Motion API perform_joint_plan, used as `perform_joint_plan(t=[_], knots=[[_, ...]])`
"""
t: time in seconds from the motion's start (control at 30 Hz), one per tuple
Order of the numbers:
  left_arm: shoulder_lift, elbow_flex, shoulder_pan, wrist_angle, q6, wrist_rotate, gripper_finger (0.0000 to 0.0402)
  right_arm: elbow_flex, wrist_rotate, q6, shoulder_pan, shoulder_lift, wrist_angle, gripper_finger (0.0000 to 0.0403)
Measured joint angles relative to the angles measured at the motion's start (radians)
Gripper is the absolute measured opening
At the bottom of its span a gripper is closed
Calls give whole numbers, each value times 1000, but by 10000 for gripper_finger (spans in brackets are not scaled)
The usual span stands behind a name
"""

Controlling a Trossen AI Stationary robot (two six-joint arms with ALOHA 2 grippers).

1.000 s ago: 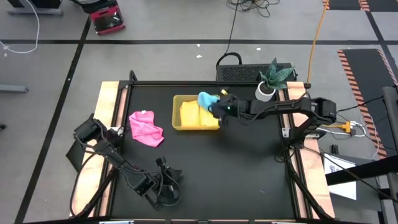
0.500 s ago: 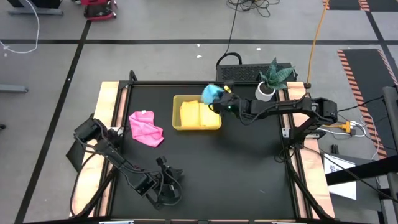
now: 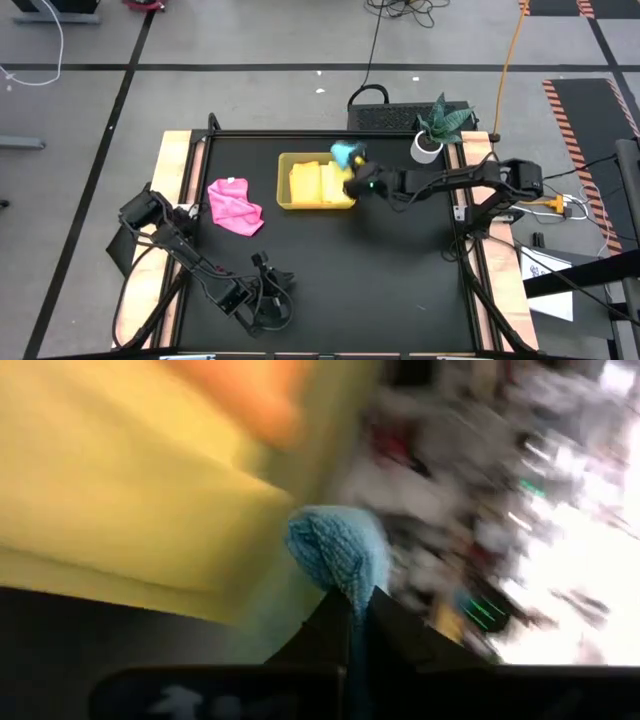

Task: Fold microfiber towels
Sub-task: Put the blue folded microfiber cloth in the yellow bin

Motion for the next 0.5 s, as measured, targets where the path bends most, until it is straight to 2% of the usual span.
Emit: perform_joint_plan(t=[0.07, 0.27, 0.5], knots=[[0, 0, 0, 1, 0, 0, 26, -32, -67, 77, 30, 1, -50, 4], [0, 0, 2, 2, 0, 0, 26, -86, -129, 235, 104, 1, -41, 4], [0, 0, 19, 3, -1, 0, 26, -86, -205, 410, 87, 1, 54, 4]])
